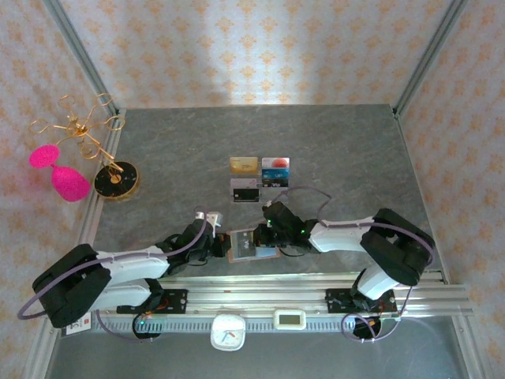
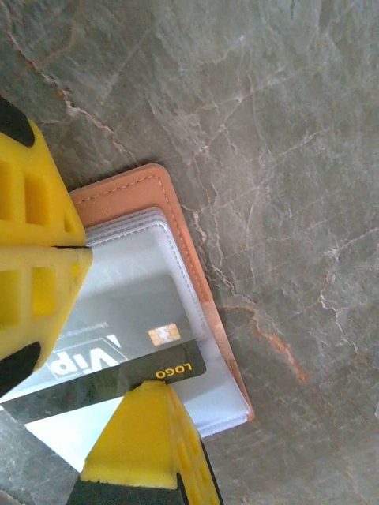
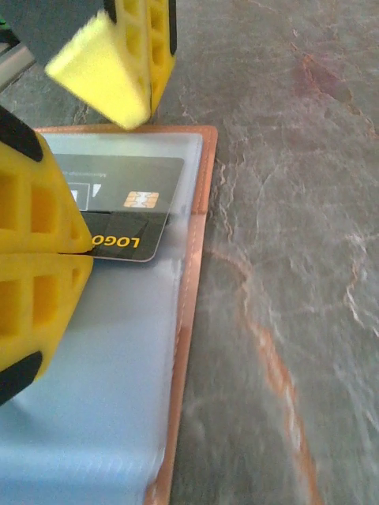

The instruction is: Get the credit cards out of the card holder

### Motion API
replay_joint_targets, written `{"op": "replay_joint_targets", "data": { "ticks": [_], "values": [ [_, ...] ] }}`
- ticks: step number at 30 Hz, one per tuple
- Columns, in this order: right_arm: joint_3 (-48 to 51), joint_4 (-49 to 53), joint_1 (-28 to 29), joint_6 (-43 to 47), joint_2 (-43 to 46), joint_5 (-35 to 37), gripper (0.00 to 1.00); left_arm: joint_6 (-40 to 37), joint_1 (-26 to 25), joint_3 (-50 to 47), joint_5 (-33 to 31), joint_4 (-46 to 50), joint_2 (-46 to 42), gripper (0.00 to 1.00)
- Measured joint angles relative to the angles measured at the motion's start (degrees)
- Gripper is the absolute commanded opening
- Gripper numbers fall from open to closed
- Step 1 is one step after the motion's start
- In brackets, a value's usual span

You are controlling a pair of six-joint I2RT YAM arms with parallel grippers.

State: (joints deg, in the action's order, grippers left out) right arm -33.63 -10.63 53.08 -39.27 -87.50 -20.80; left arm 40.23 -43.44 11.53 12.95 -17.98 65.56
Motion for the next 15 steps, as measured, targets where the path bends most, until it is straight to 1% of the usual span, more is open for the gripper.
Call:
{"op": "replay_joint_targets", "data": {
  "ticks": [4, 6, 8, 11, 15],
  "values": [
    [0.96, -0.09, 0.00, -0.61, 1.22, 0.68, 0.00, -0.42, -0.07, 0.22, -0.85, 2.36, -5.38, 0.00],
    [1.16, -0.22, 0.00, -0.76, 1.20, 0.66, 0.00, -0.44, -0.90, 1.22, -1.55, 2.34, -6.16, 0.00],
    [1.31, -0.66, 0.00, -0.81, 1.11, 0.63, 0.00, -0.46, -2.40, 2.89, -1.70, 2.19, -4.55, 0.00],
    [1.44, -1.01, 0.00, -0.79, 1.09, 0.63, 0.00, -0.68, -4.70, 4.72, -1.66, 0.70, 0.63, 0.00],
    [1.66, -1.29, 0.00, -0.79, 1.09, 0.61, 0.01, -0.63, -5.22, 4.59, -1.68, 0.11, 4.98, 0.00]
  ]
}}
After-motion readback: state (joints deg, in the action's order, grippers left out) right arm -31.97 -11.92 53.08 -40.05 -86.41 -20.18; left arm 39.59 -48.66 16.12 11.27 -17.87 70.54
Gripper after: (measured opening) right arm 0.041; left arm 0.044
